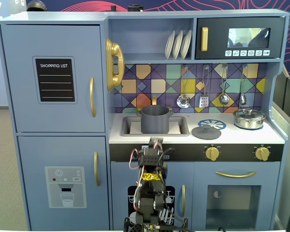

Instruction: Pick up the lid from the counter and put it on the gray recipient

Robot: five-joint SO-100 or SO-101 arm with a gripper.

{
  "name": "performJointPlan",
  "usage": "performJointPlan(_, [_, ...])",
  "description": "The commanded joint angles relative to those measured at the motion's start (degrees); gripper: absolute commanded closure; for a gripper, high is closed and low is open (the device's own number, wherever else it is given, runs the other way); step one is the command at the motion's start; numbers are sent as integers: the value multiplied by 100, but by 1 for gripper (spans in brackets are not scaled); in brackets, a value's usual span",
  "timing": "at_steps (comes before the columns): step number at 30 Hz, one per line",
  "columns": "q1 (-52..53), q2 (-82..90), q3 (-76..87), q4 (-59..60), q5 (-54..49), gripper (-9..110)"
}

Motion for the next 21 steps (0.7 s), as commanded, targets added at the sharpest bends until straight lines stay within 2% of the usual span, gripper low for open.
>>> performJointPlan(1, [668,-589,-1380,-817,88,102])
performJointPlan(5, [1415,-756,-1837,-2294,-369,102])
performJointPlan(9, [2206,-1090,-1441,-4755,-527,101])
performJointPlan(12, [2663,-1556,-993,-6601,-360,90])
performJointPlan(15, [2979,-2074,-721,-7919,-176,81])
performJointPlan(18, [3155,-2496,-571,-8613,-141,74])
performJointPlan(21, [3234,-2953,-545,-9070,-158,74])
